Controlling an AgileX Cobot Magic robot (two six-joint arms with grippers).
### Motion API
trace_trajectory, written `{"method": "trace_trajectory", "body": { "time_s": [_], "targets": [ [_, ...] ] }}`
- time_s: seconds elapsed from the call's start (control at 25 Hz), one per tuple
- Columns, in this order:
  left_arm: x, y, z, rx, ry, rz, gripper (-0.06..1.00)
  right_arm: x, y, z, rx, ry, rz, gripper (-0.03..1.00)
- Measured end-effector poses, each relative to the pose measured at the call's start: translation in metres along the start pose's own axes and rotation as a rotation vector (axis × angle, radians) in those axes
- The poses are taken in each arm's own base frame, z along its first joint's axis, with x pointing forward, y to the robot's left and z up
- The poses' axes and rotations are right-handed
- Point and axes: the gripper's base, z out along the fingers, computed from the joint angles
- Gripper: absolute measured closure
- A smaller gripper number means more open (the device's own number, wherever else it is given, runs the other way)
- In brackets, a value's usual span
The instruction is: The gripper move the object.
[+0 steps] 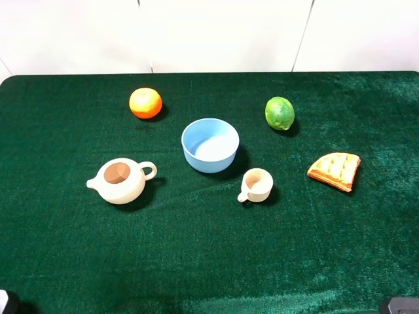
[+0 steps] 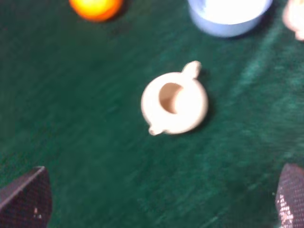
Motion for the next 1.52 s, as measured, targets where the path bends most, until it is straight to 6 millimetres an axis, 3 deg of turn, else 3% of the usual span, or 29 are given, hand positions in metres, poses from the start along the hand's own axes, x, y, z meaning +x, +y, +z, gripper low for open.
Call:
{"method": "trace_trajectory", "body": {
  "time_s": [0.28,0.56,0.76,1.08,1.52],
  "targets": [
    [0.046,0.02,-0.007,-0.174,-0.017,-0.184,-0.02,0.0,0.0,0.0,0.0,0.0,0.0,0.27],
    [0.099,0.016,-0.005,-0.314,-0.056,-0.336,-0.02,0.0,0.0,0.0,0.0,0.0,0.0,0.27],
    [0.121,0.008,-0.001,-0.384,-0.153,-0.392,-0.02,0.0,0.0,0.0,0.0,0.0,0.0,0.27],
    [0.132,-0.002,-0.004,-0.398,-0.3,-0.357,-0.02,0.0,0.0,0.0,0.0,0.0,0.0,0.27],
    [0.132,-0.003,-0.004,-0.389,-0.303,-0.346,-0.02,0.0,0.0,0.0,0.0,0.0,0.0,0.27]
  ]
}}
